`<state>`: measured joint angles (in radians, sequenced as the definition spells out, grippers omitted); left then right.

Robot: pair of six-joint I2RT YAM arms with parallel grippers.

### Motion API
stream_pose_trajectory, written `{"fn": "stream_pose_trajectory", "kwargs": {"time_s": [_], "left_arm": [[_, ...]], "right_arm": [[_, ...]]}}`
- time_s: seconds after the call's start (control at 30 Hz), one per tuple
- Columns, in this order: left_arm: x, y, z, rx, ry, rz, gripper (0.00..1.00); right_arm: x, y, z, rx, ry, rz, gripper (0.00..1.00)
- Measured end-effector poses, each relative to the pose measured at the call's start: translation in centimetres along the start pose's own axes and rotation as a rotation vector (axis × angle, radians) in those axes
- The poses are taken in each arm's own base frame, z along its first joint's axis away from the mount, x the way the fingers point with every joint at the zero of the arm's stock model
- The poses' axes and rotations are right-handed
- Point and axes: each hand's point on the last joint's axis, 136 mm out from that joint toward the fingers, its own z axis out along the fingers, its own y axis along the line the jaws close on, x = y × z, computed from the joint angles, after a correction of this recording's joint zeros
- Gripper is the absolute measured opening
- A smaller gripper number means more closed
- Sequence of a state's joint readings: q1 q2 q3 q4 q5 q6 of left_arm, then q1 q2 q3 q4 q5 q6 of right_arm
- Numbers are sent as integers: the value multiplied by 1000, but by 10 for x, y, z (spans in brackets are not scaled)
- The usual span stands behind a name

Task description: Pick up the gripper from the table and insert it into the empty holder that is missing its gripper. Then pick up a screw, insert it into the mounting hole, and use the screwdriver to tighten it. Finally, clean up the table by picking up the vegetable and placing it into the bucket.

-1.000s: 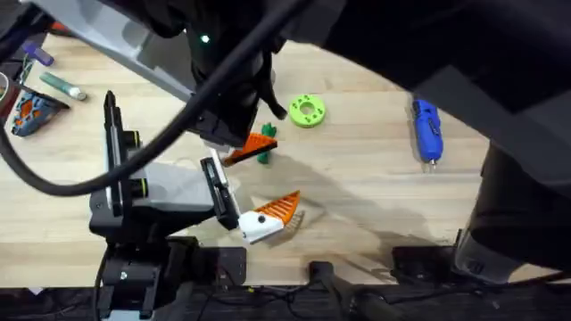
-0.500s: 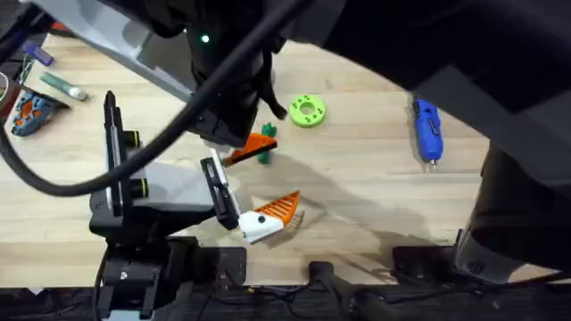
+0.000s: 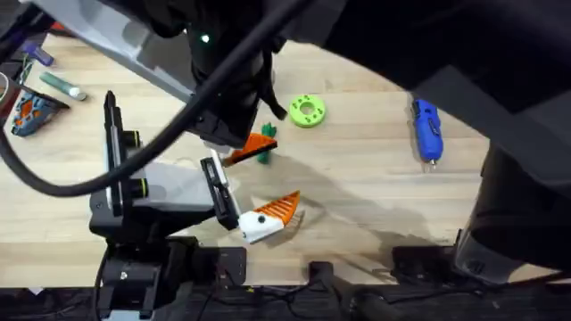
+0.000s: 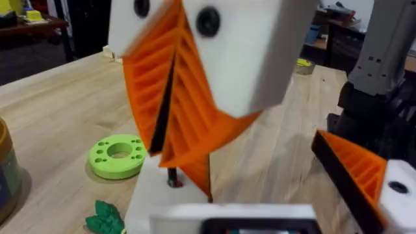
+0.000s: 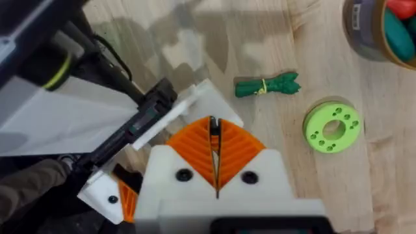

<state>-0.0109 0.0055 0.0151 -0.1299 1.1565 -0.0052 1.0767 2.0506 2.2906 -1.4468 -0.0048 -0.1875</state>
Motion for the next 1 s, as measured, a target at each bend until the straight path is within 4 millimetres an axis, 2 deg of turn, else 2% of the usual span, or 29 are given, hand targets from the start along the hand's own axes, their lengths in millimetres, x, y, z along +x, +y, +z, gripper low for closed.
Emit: {"fn": "stream_pose_trajectory", "kwargs": {"time_s": [1.0], "left_arm": [[0, 0, 0, 0, 0, 1, 986]], "right_arm": [[1, 2, 0, -12, 2, 0, 6]]}}
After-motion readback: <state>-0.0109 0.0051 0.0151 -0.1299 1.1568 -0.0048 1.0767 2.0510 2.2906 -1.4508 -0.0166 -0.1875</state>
